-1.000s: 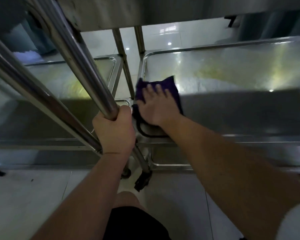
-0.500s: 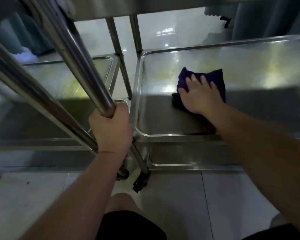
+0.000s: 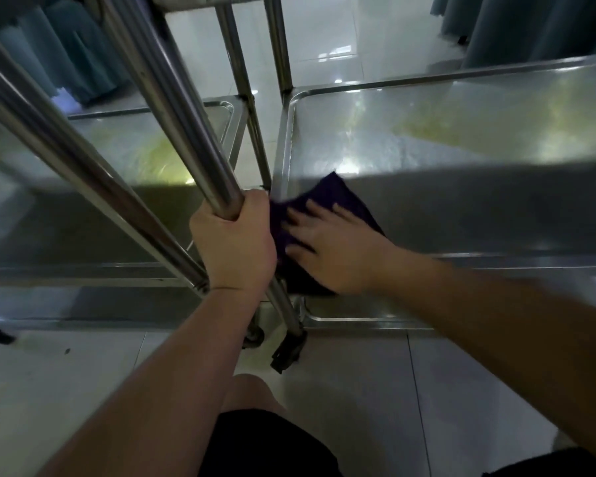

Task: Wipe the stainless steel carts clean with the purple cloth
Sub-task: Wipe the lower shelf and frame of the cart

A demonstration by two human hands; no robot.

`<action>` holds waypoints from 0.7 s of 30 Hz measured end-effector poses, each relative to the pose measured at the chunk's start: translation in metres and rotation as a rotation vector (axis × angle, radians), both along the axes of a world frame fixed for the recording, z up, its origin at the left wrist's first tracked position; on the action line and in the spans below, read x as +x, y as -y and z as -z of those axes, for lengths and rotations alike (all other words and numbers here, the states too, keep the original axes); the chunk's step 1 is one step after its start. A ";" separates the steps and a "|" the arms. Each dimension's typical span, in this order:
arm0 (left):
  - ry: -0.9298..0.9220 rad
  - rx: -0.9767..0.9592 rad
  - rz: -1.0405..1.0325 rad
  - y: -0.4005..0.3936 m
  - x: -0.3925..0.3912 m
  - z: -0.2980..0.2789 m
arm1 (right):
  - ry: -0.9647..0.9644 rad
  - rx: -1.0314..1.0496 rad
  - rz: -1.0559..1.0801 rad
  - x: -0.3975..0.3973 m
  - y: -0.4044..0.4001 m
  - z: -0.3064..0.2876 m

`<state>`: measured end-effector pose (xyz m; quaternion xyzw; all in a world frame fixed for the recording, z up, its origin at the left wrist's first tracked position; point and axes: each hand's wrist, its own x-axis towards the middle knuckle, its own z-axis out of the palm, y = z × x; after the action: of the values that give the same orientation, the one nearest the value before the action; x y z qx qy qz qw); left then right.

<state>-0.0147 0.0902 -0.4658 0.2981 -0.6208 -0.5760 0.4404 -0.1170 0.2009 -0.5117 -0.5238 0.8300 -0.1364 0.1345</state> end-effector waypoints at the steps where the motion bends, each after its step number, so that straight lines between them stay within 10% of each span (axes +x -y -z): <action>1: 0.004 0.002 0.001 0.000 0.000 0.000 | 0.016 0.022 -0.054 0.005 -0.017 -0.002; 9: -0.002 0.011 0.035 -0.001 0.002 -0.002 | -0.153 0.178 -0.181 -0.045 -0.004 -0.015; 16: -0.062 -0.007 0.051 0.000 0.001 0.000 | -0.020 0.056 0.327 -0.088 0.125 -0.008; 21: -0.070 -0.009 0.052 0.001 -0.002 0.003 | -0.123 0.083 0.092 -0.063 0.116 -0.018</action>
<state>-0.0166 0.0895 -0.4688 0.2594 -0.6150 -0.5947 0.4481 -0.1801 0.0852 -0.4940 -0.4867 0.8647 -0.0754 0.0987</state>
